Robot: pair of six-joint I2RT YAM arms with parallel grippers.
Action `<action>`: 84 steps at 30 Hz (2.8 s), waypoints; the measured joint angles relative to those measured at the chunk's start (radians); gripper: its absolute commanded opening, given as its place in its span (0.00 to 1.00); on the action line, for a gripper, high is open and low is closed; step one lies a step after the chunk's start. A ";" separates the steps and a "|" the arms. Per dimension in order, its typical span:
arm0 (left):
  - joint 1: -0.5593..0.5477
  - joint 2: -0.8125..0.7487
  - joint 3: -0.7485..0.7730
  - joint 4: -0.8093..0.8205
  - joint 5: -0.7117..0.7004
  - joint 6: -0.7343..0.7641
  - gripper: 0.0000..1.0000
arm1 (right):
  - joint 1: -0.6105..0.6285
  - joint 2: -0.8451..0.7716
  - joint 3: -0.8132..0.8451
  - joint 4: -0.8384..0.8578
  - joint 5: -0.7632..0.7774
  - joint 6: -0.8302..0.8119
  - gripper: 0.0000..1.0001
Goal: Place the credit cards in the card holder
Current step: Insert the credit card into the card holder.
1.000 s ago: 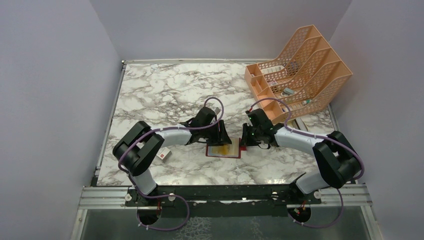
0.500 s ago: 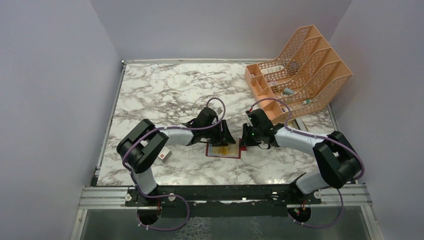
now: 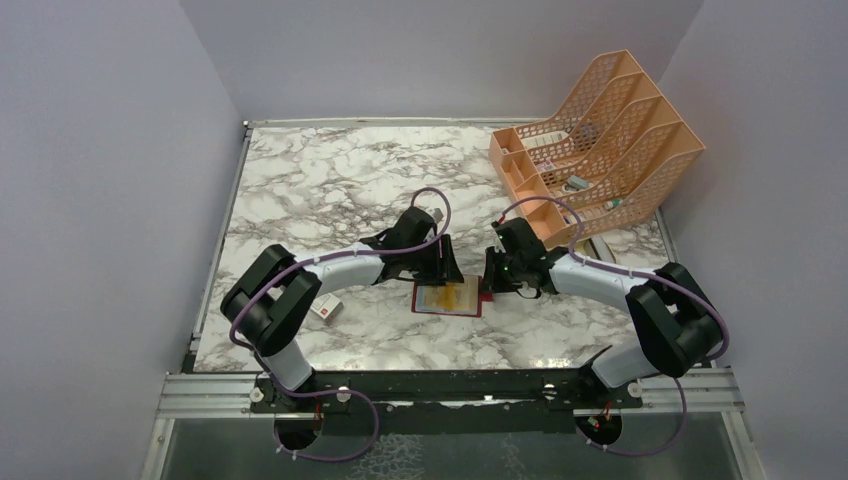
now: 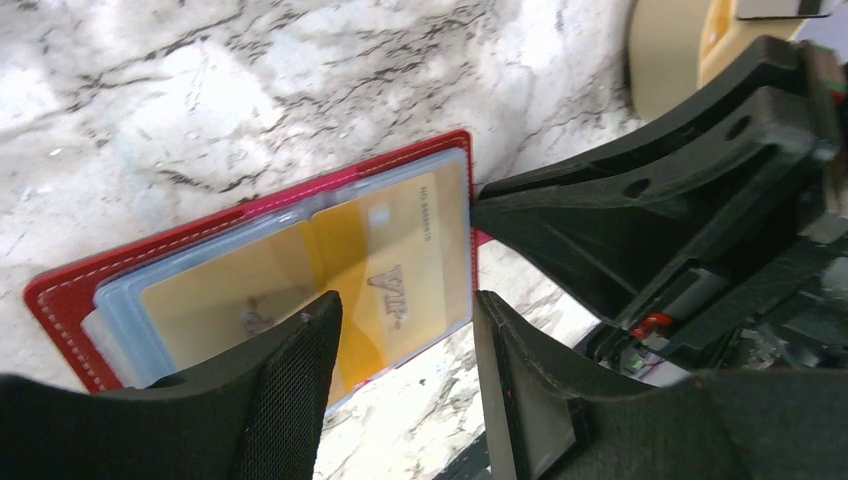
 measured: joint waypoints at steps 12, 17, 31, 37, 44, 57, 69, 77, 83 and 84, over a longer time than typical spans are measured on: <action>0.000 0.052 0.000 -0.010 -0.003 0.014 0.55 | 0.000 -0.075 0.000 -0.051 0.002 0.005 0.20; 0.000 0.054 0.000 -0.002 -0.003 0.013 0.55 | 0.000 -0.155 0.009 -0.050 0.000 0.008 0.16; 0.000 0.054 0.000 0.000 0.000 0.004 0.55 | 0.005 0.008 0.010 -0.003 -0.039 0.029 0.12; 0.000 0.054 -0.004 0.016 0.009 -0.008 0.55 | 0.006 0.008 0.009 -0.003 -0.016 0.026 0.11; 0.000 0.060 -0.014 0.045 0.024 -0.028 0.55 | 0.006 0.008 0.005 0.004 -0.016 0.026 0.10; -0.022 0.067 -0.029 0.088 0.030 -0.077 0.54 | 0.006 0.006 -0.005 0.021 -0.016 0.040 0.16; -0.024 0.072 -0.029 0.095 0.029 -0.085 0.54 | 0.006 -0.016 -0.039 0.067 -0.016 0.075 0.24; -0.025 0.072 -0.029 0.096 0.028 -0.099 0.54 | 0.006 -0.021 -0.051 0.087 -0.022 0.084 0.25; -0.028 0.072 -0.029 0.099 0.023 -0.107 0.54 | 0.006 -0.023 -0.055 0.098 -0.027 0.094 0.28; -0.029 0.072 -0.029 0.101 0.023 -0.108 0.54 | 0.006 -0.023 -0.056 0.101 -0.029 0.095 0.27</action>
